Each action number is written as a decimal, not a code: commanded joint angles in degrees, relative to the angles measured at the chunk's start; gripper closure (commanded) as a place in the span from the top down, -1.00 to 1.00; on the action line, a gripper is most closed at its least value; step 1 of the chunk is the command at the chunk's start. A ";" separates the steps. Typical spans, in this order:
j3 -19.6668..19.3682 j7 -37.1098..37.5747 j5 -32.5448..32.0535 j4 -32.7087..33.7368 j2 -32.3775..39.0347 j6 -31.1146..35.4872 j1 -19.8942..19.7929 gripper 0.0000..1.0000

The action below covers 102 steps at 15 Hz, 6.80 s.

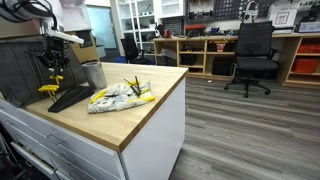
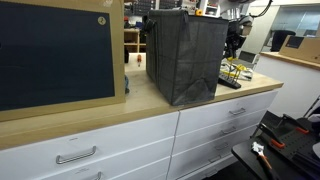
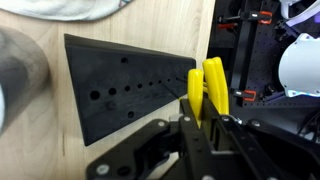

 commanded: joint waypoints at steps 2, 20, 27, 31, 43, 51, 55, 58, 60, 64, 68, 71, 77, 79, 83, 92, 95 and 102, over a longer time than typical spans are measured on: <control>0.12 1.76 -1.98 1.59 0.67 -0.70 0.27 -0.92; 0.45 1.91 -2.30 2.61 1.09 -0.87 1.18 -0.92; 0.19 1.40 -3.19 2.25 0.92 -1.27 0.82 -0.92; 0.24 1.17 -3.57 2.17 1.13 -1.03 0.77 -0.92; 0.50 0.38 -2.83 1.73 1.33 -1.47 0.81 -0.92; 0.63 0.01 -2.08 1.66 0.92 -1.39 0.77 -0.92; 0.63 -0.08 -1.96 1.58 0.74 -1.50 0.73 -0.92; 0.66 -0.20 -1.68 1.53 0.64 -1.66 0.72 -0.92; 0.69 -0.32 -1.48 1.61 0.64 -1.87 0.74 -0.92; 0.66 -0.17 -1.65 1.76 0.76 -1.96 0.76 -0.92; 0.52 -0.15 -1.75 1.56 1.03 -2.00 0.63 -0.92; 0.58 0.08 -1.46 1.42 1.73 -1.66 0.64 -0.92; 0.73 0.72 -2.71 0.85 2.44 0.26 1.07 -0.92; 0.75 0.75 -2.95 0.63 2.37 0.76 1.15 -0.92; 0.82 1.17 -4.05 0.52 2.56 2.49 1.54 -0.92; 1.11 0.24 -3.47 -0.35 2.44 3.85 1.62 -0.92; 1.29 -1.37 -3.58 -1.26 1.50 4.24 1.53 -0.02; 2.08 -5.10 -1.07 -0.76 1.08 4.35 1.06 0.97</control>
